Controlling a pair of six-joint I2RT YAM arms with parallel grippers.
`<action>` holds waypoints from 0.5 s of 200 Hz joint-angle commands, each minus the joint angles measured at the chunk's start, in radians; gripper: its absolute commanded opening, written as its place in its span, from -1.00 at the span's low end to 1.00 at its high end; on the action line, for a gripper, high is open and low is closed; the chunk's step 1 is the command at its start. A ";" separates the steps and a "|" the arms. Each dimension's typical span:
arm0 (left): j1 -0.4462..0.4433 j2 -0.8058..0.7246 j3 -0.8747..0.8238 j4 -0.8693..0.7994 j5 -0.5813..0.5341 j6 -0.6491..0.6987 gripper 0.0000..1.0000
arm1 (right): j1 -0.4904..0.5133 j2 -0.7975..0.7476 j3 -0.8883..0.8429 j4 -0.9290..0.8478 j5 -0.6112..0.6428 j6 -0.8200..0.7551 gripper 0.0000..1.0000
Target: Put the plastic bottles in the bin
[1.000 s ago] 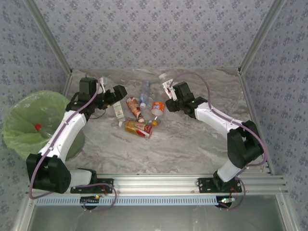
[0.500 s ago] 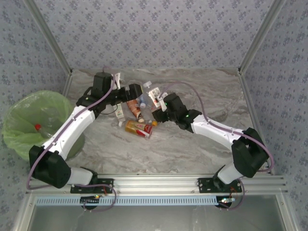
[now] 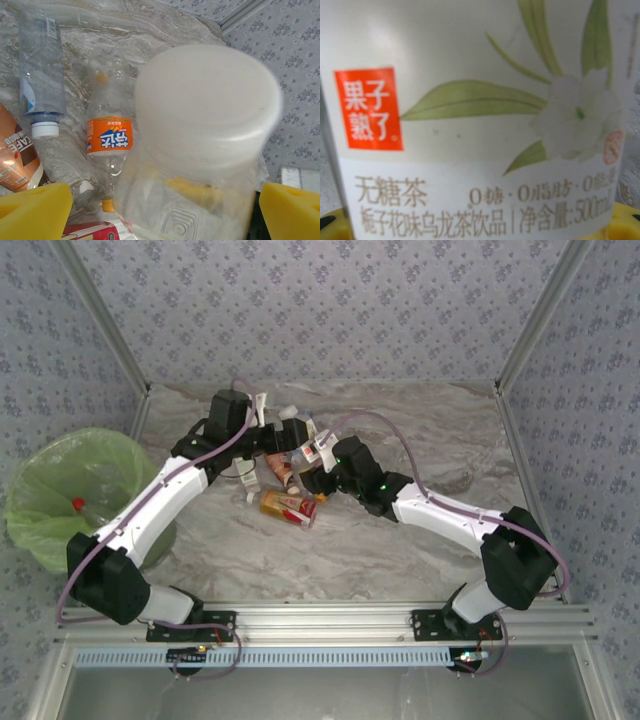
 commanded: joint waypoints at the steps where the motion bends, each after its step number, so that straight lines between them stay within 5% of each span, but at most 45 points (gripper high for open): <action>1: -0.001 0.005 0.019 0.003 -0.001 0.019 0.86 | 0.015 -0.031 -0.017 0.077 -0.047 0.005 -1.00; 100: -0.003 -0.007 -0.028 0.108 0.049 0.013 0.06 | 0.019 -0.037 -0.006 0.125 -0.158 0.054 -0.92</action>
